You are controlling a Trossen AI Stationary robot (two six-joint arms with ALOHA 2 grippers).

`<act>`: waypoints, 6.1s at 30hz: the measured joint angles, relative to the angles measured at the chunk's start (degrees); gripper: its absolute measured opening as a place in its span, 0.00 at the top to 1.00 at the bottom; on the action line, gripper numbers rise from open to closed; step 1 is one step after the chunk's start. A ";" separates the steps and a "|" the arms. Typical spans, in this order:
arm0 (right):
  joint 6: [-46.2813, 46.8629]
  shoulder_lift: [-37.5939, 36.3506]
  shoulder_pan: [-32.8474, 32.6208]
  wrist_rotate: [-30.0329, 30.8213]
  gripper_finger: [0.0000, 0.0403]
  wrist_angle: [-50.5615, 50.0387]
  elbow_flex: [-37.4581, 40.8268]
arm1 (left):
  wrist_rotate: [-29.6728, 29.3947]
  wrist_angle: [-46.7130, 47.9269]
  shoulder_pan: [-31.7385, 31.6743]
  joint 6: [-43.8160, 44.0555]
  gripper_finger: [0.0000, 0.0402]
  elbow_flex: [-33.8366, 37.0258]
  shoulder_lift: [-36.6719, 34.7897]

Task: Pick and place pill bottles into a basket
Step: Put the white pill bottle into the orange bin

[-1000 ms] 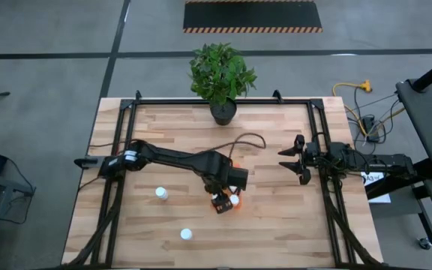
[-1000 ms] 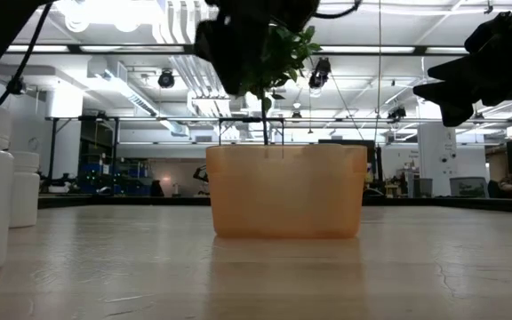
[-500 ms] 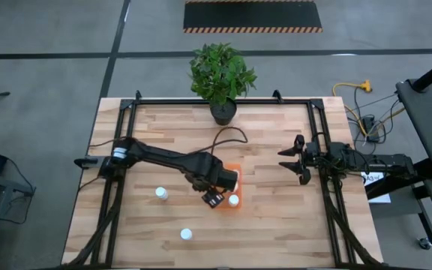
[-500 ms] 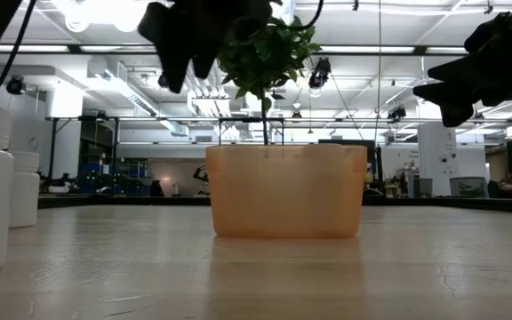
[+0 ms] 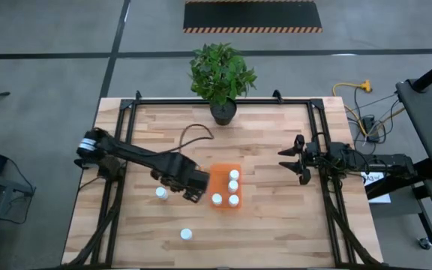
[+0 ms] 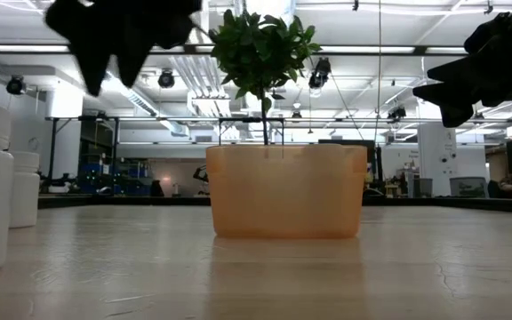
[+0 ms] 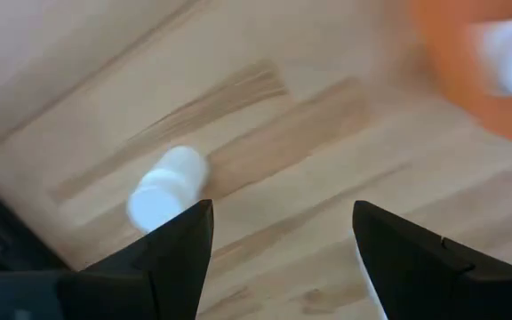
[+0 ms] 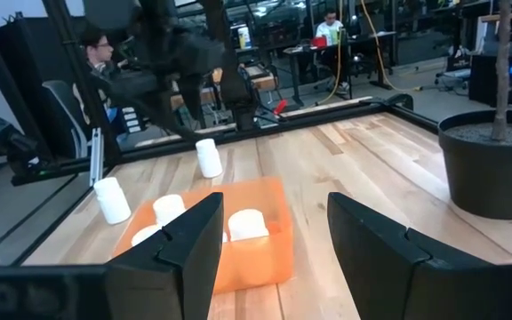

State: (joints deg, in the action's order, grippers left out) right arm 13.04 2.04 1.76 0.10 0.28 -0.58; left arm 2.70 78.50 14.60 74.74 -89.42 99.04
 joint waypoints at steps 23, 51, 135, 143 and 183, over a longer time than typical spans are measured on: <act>0.02 0.04 -0.01 -0.04 0.52 0.00 0.00 | 2.92 -6.31 1.60 10.51 0.37 20.00 -10.16; 0.02 0.04 0.00 -0.04 0.52 -0.01 0.00 | 5.14 -12.07 2.02 9.84 0.37 28.33 -10.16; 0.01 0.00 -0.02 -0.04 0.52 0.01 0.00 | -0.82 7.48 -8.99 -46.91 0.66 -27.96 15.36; 0.01 0.00 -0.01 -0.04 0.52 0.03 0.00 | -5.03 11.45 -9.16 -53.14 0.66 -39.46 23.73; 0.02 0.04 -0.01 -0.04 0.52 0.00 0.00 | -9.23 -0.06 -11.91 -54.47 0.63 -23.58 24.53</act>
State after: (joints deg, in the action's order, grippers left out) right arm 13.06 2.09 1.75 0.06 0.29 -0.58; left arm -6.53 78.44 2.69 20.27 -112.99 123.57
